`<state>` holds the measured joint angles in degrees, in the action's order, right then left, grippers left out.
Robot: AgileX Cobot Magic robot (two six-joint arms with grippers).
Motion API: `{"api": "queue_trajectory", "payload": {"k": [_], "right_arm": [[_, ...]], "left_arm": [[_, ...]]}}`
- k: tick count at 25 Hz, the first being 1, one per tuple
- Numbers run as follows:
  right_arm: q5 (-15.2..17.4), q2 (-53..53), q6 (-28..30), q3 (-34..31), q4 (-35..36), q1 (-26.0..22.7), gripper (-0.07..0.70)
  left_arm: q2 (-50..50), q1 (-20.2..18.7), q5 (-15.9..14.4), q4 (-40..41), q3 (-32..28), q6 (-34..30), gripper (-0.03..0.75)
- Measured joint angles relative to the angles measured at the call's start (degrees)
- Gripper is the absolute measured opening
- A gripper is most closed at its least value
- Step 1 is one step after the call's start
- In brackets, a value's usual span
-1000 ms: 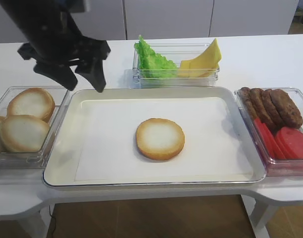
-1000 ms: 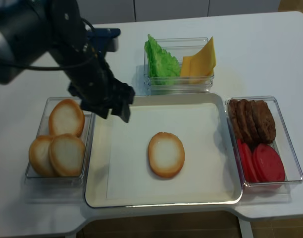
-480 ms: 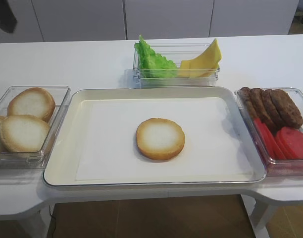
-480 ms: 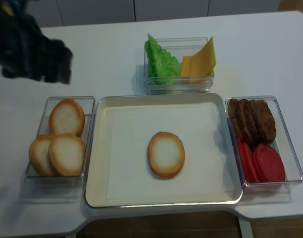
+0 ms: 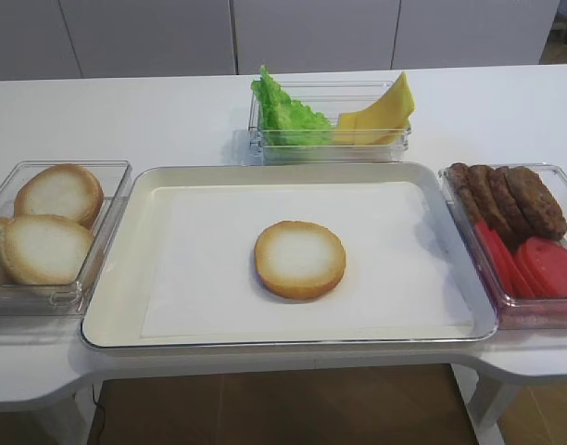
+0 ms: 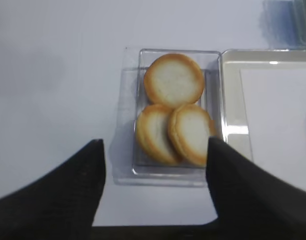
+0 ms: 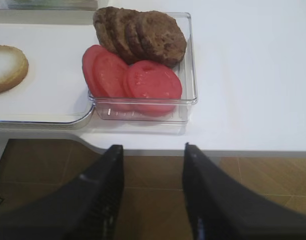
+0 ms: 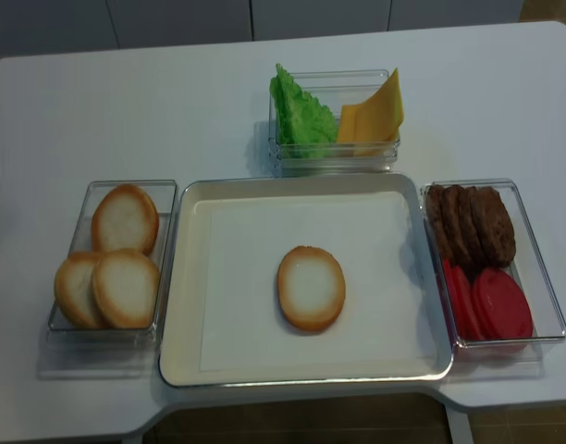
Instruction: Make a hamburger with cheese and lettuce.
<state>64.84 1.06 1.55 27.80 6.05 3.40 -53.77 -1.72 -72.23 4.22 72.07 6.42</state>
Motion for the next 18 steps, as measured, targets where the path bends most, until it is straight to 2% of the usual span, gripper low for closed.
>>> {"api": "queue_trajectory", "payload": {"k": [11, 18], "right_arm": [[0.00, 0.00, -0.11, 0.00, 0.00, 0.00, 0.292], [0.00, 0.00, -0.11, 0.00, 0.00, -0.10, 0.266]], "left_arm": [[28.15, 0.14, -0.39, 1.66, -22.86, 1.56, 0.471], [43.69, 0.14, -0.91, 1.88, -28.88, 1.44, 0.471]]}}
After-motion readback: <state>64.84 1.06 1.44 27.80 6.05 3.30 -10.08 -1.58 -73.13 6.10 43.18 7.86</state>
